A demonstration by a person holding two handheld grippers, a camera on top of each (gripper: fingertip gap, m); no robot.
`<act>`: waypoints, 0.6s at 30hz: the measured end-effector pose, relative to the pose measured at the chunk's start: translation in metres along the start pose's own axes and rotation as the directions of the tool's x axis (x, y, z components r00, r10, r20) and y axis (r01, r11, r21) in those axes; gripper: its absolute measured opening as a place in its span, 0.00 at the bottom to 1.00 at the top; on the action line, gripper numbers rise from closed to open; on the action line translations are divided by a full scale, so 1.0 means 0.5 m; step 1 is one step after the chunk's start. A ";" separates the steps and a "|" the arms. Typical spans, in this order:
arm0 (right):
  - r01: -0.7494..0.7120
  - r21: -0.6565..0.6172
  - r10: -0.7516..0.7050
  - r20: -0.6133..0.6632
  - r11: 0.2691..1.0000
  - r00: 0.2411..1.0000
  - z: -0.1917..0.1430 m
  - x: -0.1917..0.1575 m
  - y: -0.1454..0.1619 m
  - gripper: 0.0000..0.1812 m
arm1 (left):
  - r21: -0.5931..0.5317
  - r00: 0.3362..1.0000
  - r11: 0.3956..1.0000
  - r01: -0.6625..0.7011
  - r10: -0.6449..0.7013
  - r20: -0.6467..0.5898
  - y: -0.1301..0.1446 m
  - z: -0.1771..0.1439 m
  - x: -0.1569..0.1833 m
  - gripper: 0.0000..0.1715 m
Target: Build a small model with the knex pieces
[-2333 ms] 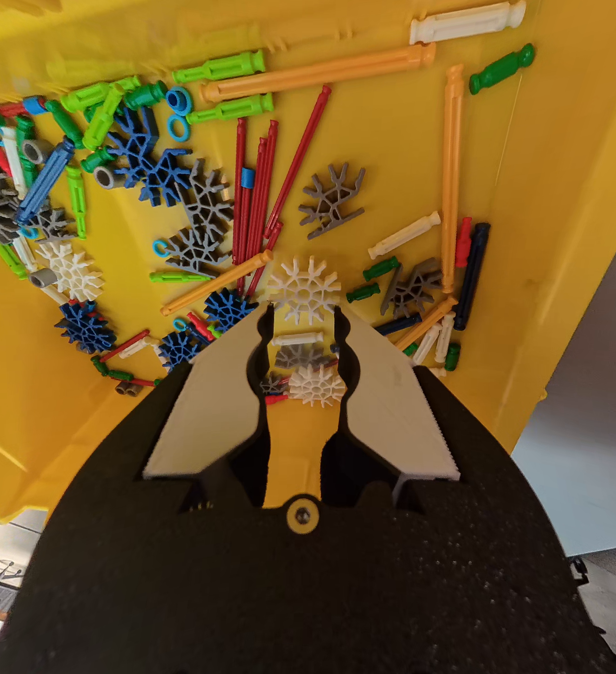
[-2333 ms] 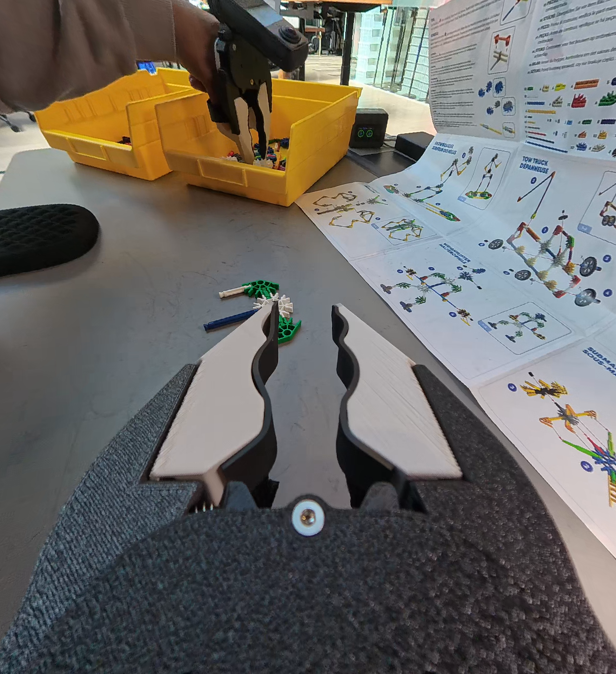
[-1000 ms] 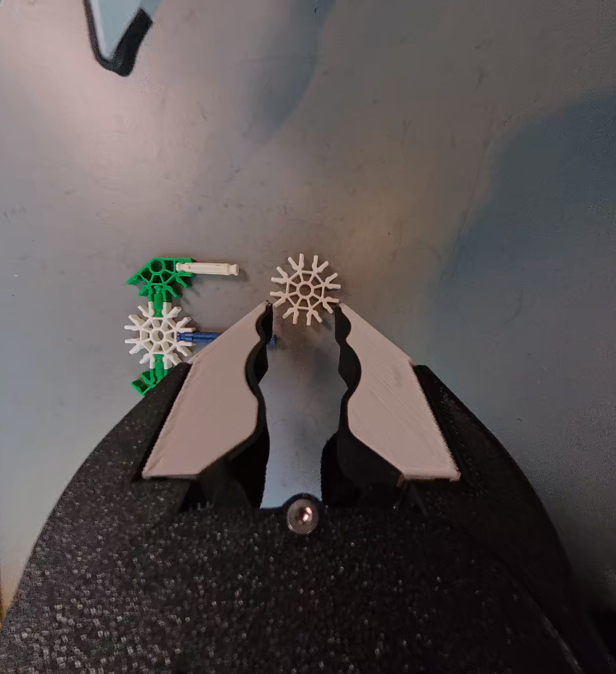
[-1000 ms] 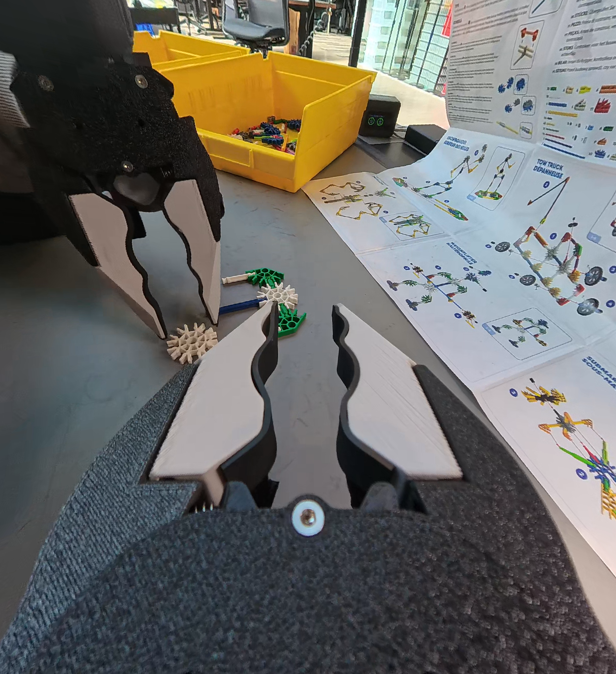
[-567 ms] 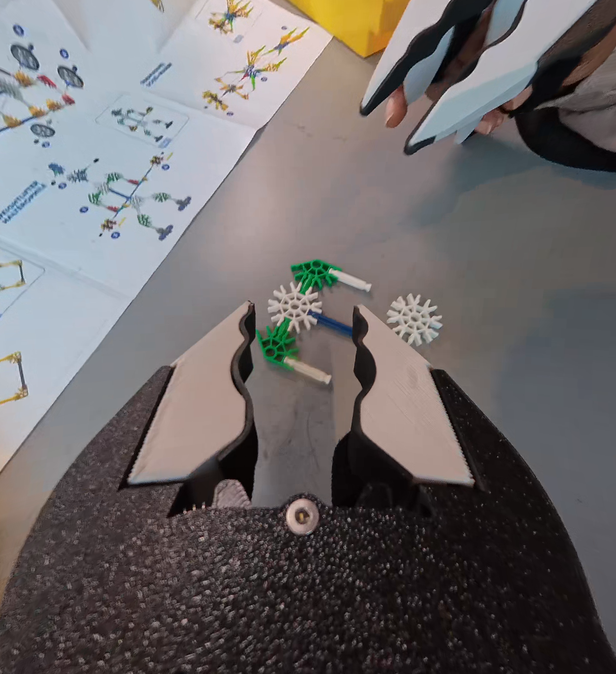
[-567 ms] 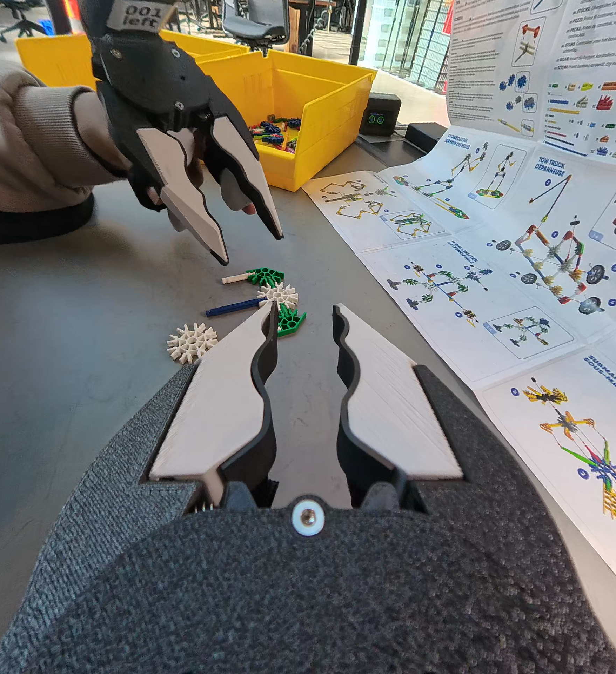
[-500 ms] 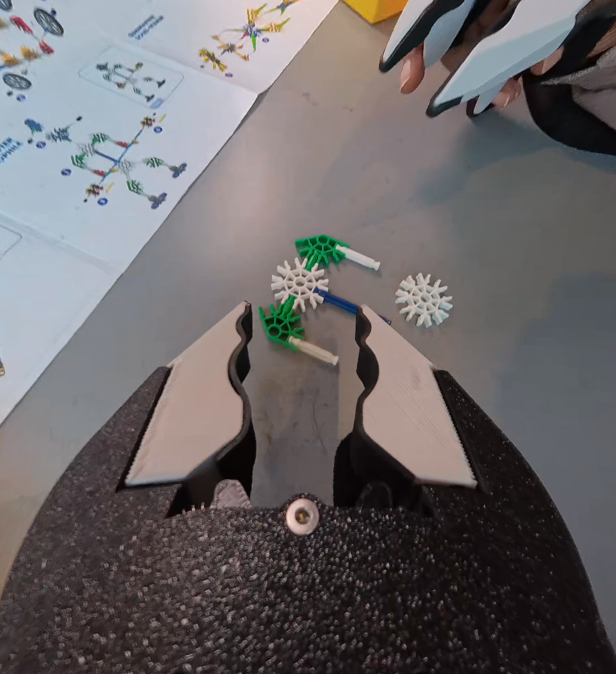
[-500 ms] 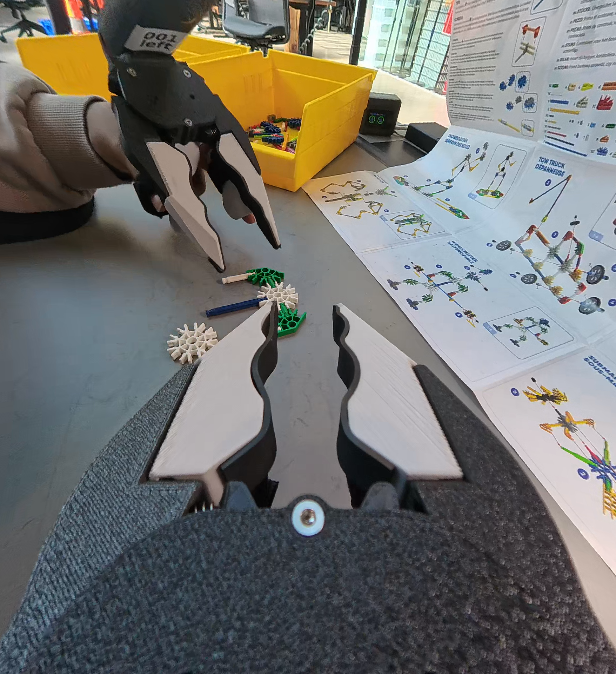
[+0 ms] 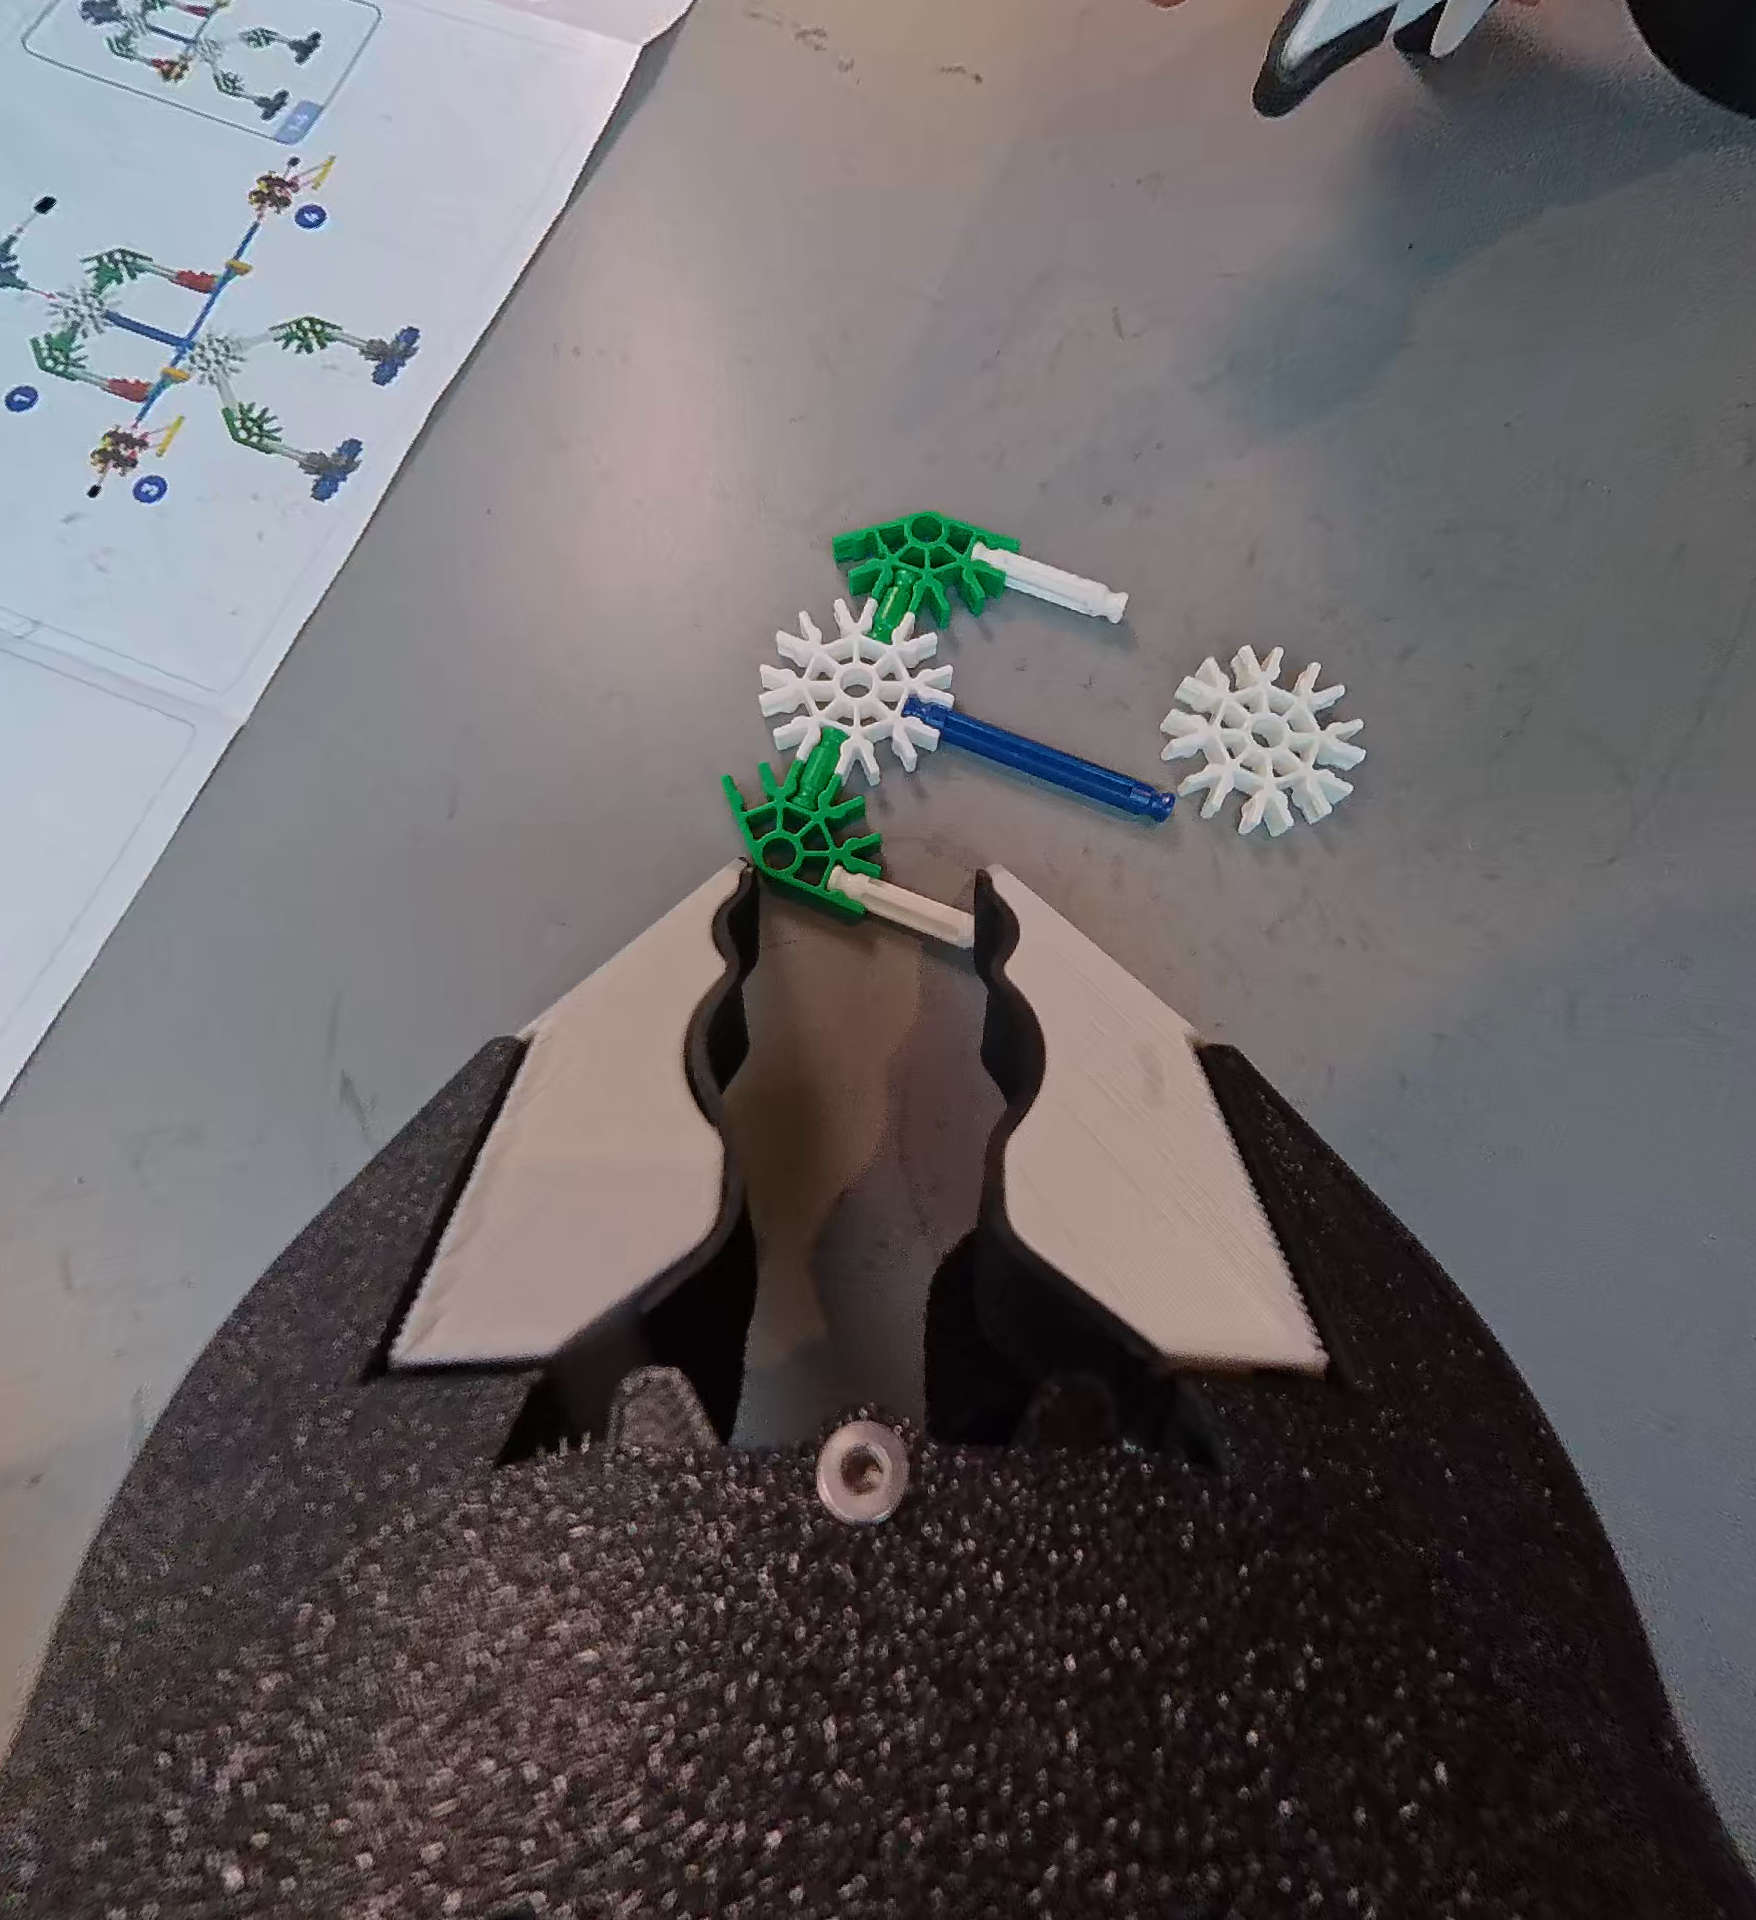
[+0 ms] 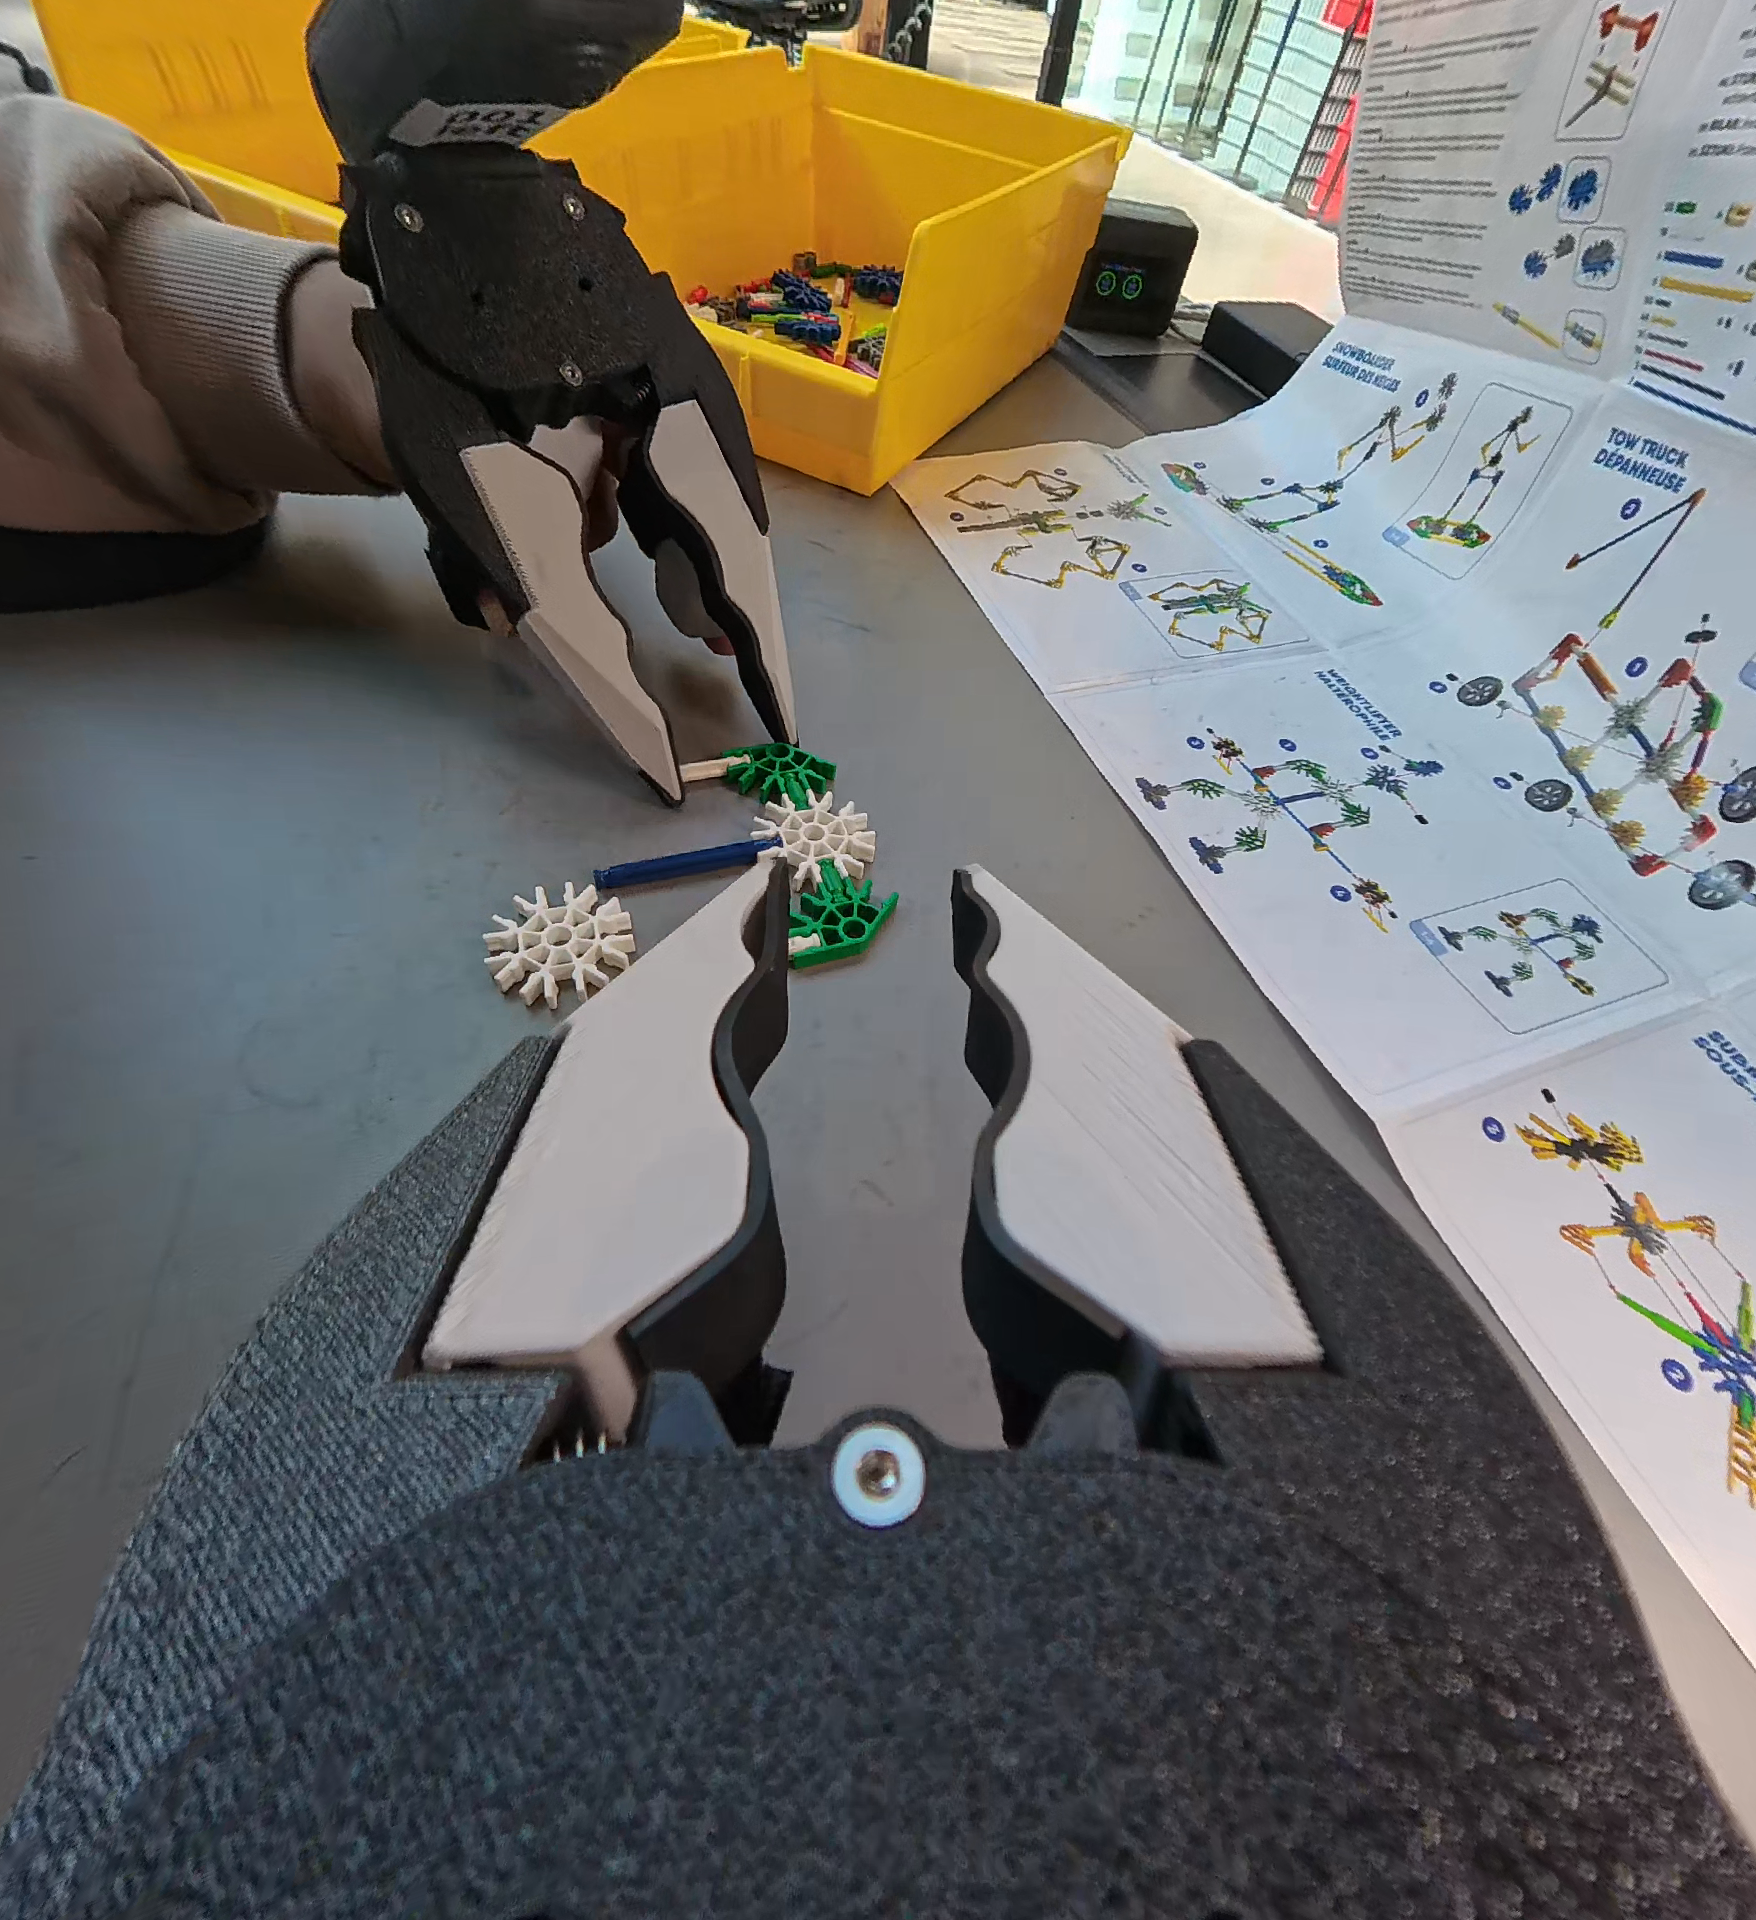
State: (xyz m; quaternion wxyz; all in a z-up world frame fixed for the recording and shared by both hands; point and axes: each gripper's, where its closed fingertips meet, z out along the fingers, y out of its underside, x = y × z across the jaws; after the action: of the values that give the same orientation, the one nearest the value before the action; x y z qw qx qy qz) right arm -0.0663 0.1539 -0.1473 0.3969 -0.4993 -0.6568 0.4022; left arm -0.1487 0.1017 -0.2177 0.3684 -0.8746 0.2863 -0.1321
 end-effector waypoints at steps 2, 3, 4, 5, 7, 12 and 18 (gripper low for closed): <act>0.002 -0.004 -0.002 0.001 1.000 1.000 0.001 -0.001 0.001 0.16 | 0.006 1.000 1.000 -0.001 0.001 0.010 -0.007 0.007 0.002 0.21; 0.005 -0.007 -0.005 0.002 1.000 1.000 0.002 -0.001 0.002 0.16 | 0.008 1.000 1.000 0.001 -0.002 0.018 -0.010 0.010 0.002 0.19; 0.007 -0.012 -0.007 0.000 1.000 1.000 0.003 -0.001 0.003 0.16 | 0.010 1.000 1.000 0.009 -0.010 0.027 -0.013 0.013 0.001 0.18; 0.008 -0.020 -0.008 -0.004 1.000 1.000 0.005 -0.001 0.005 0.16 | 0.012 0.999 1.000 0.021 -0.022 0.039 -0.015 0.016 -0.001 0.18; 0.021 -0.074 -0.021 -0.005 0.997 1.000 0.012 -0.002 0.021 0.16 | 0.020 0.996 0.998 0.053 -0.054 0.065 -0.020 0.021 -0.006 0.17; 0.072 -0.344 -0.076 0.001 0.936 0.997 0.043 -0.012 0.109 0.19 | 0.049 0.983 0.990 0.130 -0.135 0.127 -0.031 0.033 -0.021 0.14; -0.080 -0.395 0.081 -0.013 0.915 0.997 0.079 -0.026 0.103 0.22 | 0.071 0.962 0.980 0.185 -0.195 0.191 -0.042 0.044 -0.032 0.14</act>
State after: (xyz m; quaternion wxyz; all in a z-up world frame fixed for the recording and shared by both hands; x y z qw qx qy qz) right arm -0.0832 0.1450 -0.2109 0.2703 -0.5949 -0.7040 0.2783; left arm -0.1435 0.1356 -0.2181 0.4033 -0.8968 0.1595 -0.0869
